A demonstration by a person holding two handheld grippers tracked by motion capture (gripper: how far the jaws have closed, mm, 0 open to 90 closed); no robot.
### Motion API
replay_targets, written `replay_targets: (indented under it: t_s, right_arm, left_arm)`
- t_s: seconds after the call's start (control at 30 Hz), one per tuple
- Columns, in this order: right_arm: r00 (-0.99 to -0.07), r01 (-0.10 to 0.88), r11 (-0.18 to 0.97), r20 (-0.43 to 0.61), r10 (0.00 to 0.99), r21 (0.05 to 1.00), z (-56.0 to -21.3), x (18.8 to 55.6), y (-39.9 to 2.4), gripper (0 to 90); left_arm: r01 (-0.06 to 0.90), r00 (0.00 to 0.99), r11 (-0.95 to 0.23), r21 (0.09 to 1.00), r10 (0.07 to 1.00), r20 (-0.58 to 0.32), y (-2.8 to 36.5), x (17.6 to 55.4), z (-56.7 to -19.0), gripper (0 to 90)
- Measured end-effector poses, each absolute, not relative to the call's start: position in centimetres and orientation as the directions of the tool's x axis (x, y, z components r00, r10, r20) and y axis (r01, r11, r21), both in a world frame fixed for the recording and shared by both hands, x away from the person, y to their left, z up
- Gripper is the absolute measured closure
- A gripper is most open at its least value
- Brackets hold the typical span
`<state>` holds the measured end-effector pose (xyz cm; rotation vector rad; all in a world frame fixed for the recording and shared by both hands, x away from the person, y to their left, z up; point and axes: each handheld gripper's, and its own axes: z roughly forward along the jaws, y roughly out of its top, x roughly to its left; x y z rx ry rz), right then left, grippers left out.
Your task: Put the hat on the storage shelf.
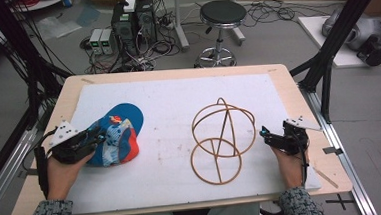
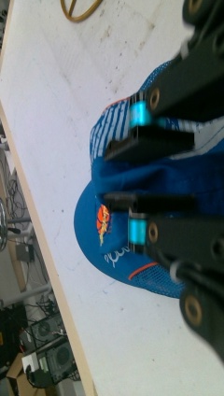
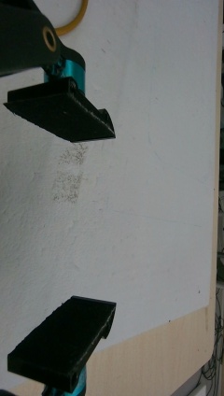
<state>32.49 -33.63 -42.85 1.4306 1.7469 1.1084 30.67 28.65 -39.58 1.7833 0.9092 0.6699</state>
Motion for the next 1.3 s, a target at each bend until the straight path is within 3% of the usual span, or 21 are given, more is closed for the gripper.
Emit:
replay_targets:
  t_s: [0.1,0.17,0.8,1.3]
  right_arm:
    - [-0.225,0.464,0.067,0.044,0.973,0.883,-42.9,32.5,-33.7,13.5]
    - [-0.223,0.464,0.065,0.045,0.974,0.884,-42.9,32.4,-33.7,13.5]
    - [-0.202,0.466,0.045,0.056,0.978,0.884,-42.8,32.1,-34.3,13.5]
    - [-0.215,0.469,0.049,0.060,0.975,0.882,-42.9,32.4,-34.2,13.6]
  left_arm:
    - [0.275,0.559,-0.222,0.935,0.828,0.032,28.5,30.7,-39.4,86.8]
    - [0.289,0.556,-0.201,0.936,0.831,0.007,28.5,30.8,-39.2,89.0]
    - [0.309,0.594,-0.151,0.939,0.802,-0.066,25.8,32.7,-34.5,89.6]
    - [0.231,0.670,-0.130,0.964,0.740,-0.060,24.5,35.0,-29.4,89.7]
